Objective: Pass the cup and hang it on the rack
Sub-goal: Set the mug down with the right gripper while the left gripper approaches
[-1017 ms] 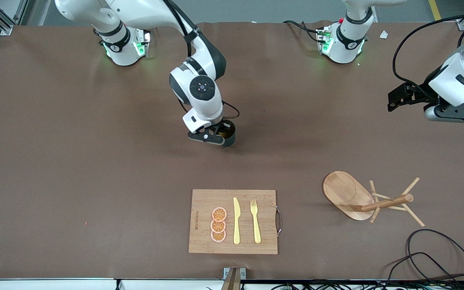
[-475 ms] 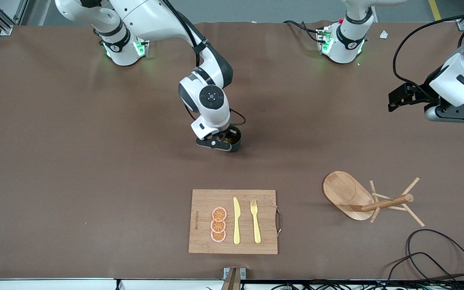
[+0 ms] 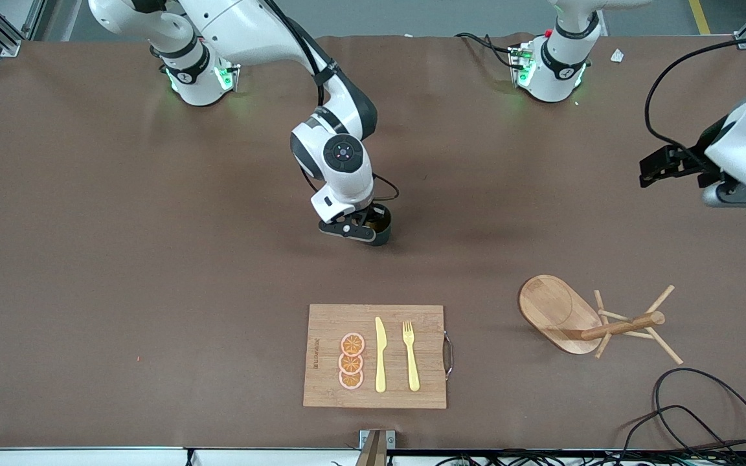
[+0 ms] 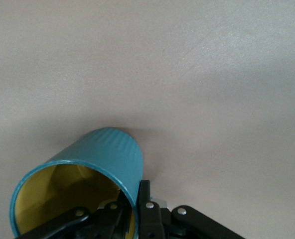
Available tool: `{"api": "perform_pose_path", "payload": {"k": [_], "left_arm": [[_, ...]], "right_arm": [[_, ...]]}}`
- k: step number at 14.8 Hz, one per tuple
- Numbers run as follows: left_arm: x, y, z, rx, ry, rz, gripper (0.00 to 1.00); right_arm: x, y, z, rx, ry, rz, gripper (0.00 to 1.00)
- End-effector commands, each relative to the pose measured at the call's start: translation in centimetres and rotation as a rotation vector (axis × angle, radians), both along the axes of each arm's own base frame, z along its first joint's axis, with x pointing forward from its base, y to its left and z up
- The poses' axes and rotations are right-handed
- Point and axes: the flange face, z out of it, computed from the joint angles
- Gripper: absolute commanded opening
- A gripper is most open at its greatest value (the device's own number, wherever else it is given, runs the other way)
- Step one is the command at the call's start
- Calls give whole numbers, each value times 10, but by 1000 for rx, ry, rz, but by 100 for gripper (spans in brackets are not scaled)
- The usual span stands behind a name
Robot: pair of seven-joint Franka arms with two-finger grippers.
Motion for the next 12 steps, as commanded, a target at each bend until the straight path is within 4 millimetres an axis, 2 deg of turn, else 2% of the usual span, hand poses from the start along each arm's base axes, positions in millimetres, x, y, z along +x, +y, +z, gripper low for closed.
{"api": "perform_pose_path", "payload": {"k": [1, 2, 3, 5, 6, 9, 10, 12], "left_arm": [[23, -15, -9, 16, 0, 47, 100], [27, -28, -18, 20, 11, 50, 100], [29, -43, -28, 24, 24, 58, 100], [34, -61, -36, 24, -2, 92, 100], [36, -78, -40, 14, -27, 87, 100], [43, -101, -62, 2, -30, 82, 100], [43, -109, -74, 2, -29, 84, 100], [39, -132, -88, 0, -45, 101, 100]], "right_arm": [[0, 8, 0, 15, 0, -24, 32], [1, 8, 1, 16, 2, -30, 58], [1, 10, 4, 18, -4, -39, 100], [1, 14, 11, 26, -9, -32, 100], [6, 12, 16, 30, -16, -30, 100], [13, 10, 27, 41, -27, -29, 100], [15, 7, 35, 38, -26, -29, 100], [28, -17, 63, 29, -6, 15, 100]]}}
